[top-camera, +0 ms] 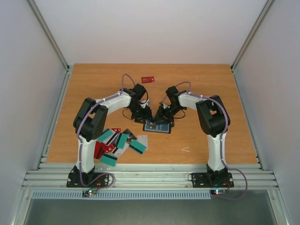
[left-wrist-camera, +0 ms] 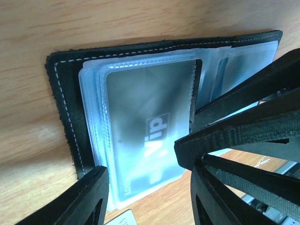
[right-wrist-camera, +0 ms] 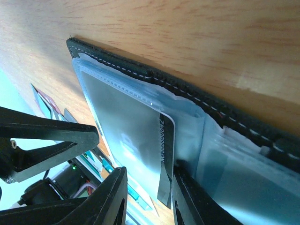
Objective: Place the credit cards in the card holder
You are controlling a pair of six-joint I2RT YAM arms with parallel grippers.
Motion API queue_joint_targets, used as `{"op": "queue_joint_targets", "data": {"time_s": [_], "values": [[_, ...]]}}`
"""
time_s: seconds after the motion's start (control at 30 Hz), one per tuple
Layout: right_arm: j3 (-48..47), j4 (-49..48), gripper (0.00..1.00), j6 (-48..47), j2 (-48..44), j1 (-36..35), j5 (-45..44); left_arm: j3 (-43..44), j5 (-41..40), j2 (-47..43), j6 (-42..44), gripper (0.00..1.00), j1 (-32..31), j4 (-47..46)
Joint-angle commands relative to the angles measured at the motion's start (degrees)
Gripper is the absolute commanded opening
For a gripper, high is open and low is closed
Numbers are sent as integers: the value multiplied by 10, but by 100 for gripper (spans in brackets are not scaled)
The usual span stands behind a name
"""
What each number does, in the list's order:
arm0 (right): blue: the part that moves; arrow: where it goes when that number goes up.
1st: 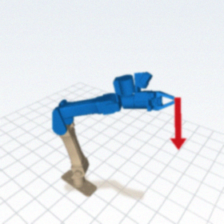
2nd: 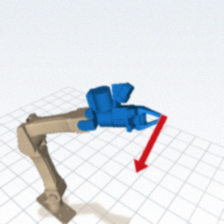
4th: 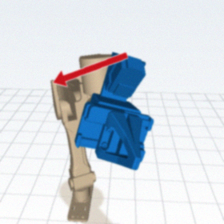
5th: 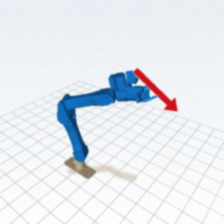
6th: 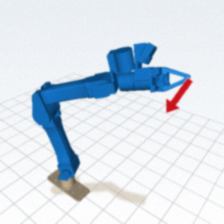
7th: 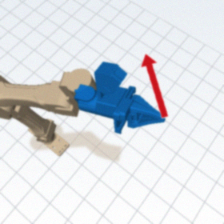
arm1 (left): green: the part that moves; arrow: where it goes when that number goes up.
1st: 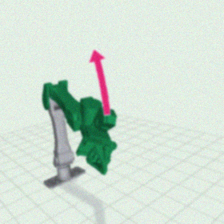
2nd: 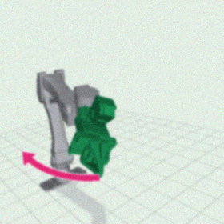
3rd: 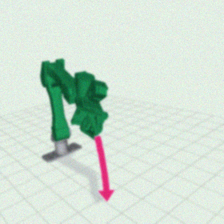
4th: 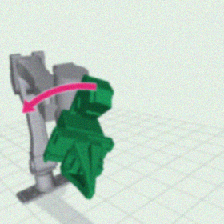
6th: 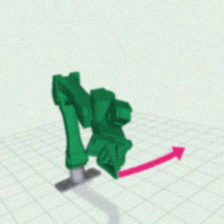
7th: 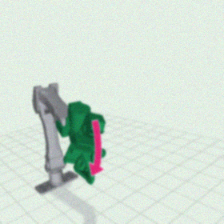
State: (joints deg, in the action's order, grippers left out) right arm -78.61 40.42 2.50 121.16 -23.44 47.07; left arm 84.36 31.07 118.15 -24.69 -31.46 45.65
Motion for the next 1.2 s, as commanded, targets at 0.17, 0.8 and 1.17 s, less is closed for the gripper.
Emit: {"op": "queue_joint_targets", "data": {"time_s": [0.17, 0.8, 1.17], "values": [[-8, -11, 29, -7, 23, -6, -26, -27, 23, 8, -18, 50, 1, -43], [-3, -8, 27, -6, 20, -6, -27, -21, 37, 31, -22, 50, -13, -57], [22, -39, 23, 14, 16, -6, -19, -23, 91, -9, -36, 37, -20, -111]]}}
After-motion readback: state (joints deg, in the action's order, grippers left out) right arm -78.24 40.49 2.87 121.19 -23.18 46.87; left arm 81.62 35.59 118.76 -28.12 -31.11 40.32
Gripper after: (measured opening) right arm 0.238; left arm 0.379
